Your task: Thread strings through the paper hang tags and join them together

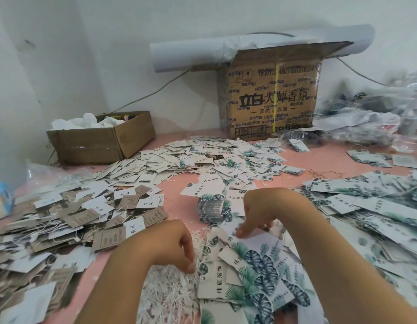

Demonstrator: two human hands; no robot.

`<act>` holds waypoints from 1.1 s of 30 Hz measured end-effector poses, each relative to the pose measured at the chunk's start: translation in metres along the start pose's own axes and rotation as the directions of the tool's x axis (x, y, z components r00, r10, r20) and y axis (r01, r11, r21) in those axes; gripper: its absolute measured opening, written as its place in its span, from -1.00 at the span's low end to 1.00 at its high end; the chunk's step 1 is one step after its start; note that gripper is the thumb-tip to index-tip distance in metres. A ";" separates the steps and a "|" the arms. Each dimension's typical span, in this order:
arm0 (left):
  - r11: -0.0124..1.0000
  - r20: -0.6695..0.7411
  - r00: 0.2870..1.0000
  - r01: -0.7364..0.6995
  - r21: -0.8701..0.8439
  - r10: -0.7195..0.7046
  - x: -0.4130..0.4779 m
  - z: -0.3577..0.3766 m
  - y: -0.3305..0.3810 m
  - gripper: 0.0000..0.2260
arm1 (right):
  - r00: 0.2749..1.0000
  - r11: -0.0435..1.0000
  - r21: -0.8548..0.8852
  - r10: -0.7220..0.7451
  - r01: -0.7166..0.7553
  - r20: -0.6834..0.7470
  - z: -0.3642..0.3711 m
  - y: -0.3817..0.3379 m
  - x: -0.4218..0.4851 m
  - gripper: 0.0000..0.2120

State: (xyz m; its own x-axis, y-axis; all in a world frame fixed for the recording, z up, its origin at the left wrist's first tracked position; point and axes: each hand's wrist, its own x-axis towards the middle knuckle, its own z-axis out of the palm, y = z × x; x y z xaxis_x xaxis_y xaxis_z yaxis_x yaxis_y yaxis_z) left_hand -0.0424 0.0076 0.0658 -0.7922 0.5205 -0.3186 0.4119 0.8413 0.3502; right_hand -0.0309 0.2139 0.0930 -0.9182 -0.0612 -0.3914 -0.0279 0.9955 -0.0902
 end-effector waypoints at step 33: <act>0.892 -0.360 0.933 -0.178 -0.416 0.018 0.000 -0.008 0.005 -0.82 | 0.838 0.784 0.362 -0.344 0.504 -0.423 0.010 -0.036 0.014 -0.90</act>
State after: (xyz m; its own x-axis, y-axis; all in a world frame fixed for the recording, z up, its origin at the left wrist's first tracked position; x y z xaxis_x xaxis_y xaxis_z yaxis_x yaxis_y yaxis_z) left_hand -0.0436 0.0106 0.0749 -0.8934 0.4485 0.0261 0.3210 0.5965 0.7357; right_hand -0.0385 0.1760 0.0819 -0.9273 -0.3633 0.0901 -0.3417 0.7235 -0.5999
